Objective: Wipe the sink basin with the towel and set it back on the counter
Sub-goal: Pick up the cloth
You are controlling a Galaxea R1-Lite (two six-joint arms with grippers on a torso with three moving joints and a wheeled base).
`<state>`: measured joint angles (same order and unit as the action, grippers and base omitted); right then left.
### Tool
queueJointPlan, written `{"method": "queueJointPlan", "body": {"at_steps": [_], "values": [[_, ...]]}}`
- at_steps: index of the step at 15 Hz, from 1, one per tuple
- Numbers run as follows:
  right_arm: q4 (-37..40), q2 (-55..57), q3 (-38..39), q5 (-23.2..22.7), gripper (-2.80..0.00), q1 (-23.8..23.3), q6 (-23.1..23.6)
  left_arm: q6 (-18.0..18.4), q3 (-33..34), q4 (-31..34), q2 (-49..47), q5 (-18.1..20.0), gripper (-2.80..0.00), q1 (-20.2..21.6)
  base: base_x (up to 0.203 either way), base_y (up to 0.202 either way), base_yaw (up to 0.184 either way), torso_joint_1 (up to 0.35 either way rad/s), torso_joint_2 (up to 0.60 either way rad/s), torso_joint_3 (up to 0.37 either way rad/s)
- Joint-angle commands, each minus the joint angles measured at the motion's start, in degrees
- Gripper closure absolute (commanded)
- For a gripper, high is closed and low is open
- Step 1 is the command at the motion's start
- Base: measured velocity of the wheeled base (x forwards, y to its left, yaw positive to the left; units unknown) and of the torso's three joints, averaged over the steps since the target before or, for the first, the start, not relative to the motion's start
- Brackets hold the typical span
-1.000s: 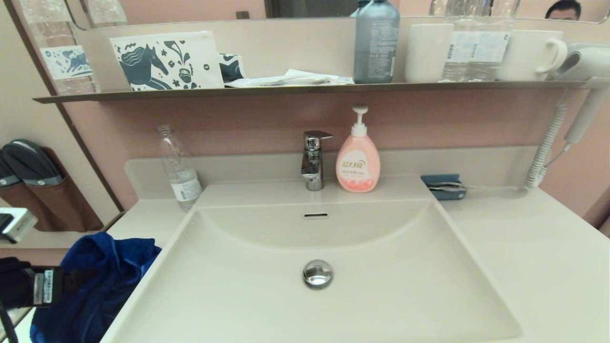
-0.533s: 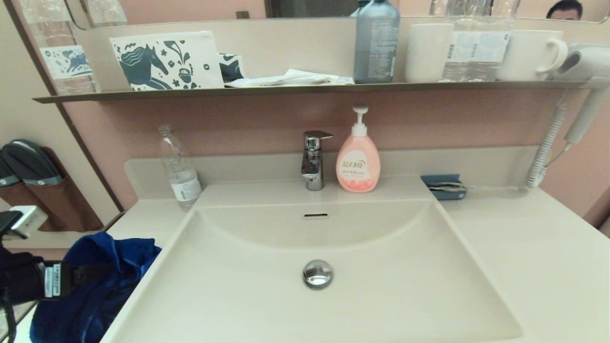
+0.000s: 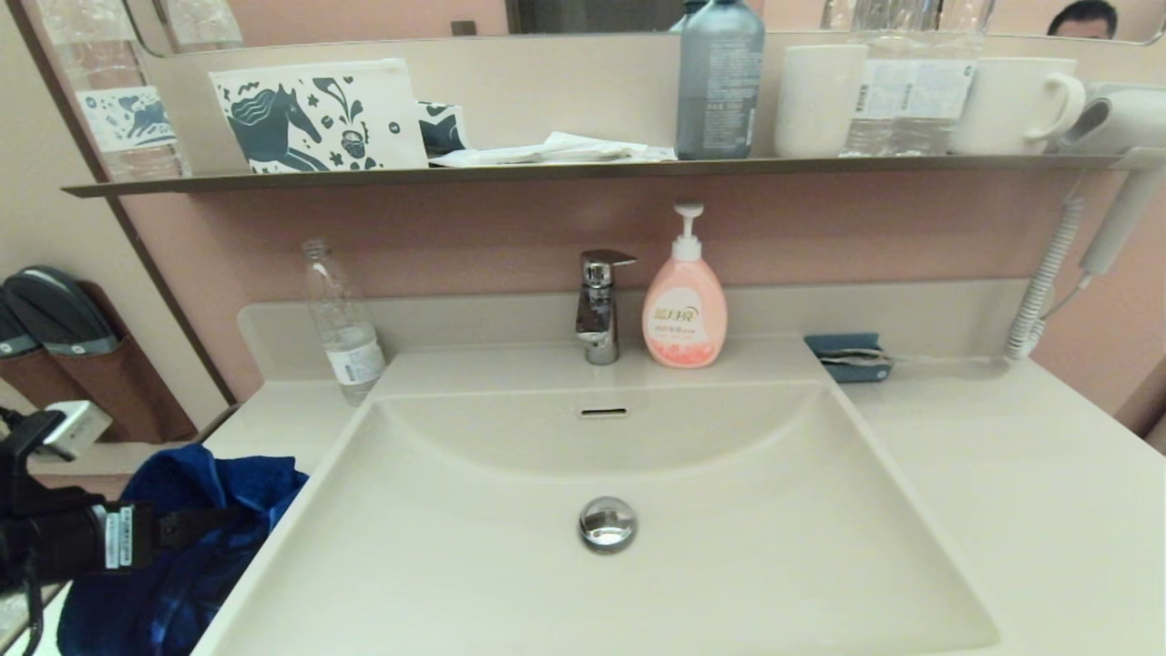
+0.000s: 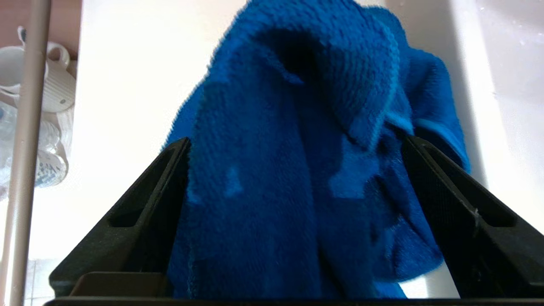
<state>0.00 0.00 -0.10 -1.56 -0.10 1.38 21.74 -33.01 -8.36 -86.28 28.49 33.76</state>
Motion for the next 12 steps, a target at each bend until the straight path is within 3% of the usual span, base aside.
{"method": "queueJointPlan", "body": {"at_steps": [1,2,3,7,12], "values": [[0.00,0.00,0.01,-0.02,0.00,0.01,0.03,0.06,0.52,-1.90,-1.99,0.16,-2.80,0.01,0.000,0.000,0.000,0.000,0.00,0.000],[0.00,0.00,0.01,-0.02,0.00,0.01,0.03,0.06,0.83,-2.95,-2.40,0.16,-2.80,0.07,0.000,0.000,0.000,0.000,0.00,0.000],[0.00,0.00,0.01,-0.02,0.00,0.01,0.03,0.06,1.11,-3.59,-2.49,0.17,0.00,0.17,0.000,0.000,0.000,0.000,0.00,0.000],[0.00,0.00,0.01,-0.02,0.00,0.01,0.03,-0.35,1.11,-3.77,-1.71,0.08,0.00,0.52,0.000,0.000,0.000,0.000,0.00,0.000],[0.00,0.00,0.01,-0.02,0.00,0.01,0.03,-4.47,-0.29,-3.16,1.57,-0.97,0.00,1.27,0.000,0.000,0.000,0.000,0.00,0.000]]}}
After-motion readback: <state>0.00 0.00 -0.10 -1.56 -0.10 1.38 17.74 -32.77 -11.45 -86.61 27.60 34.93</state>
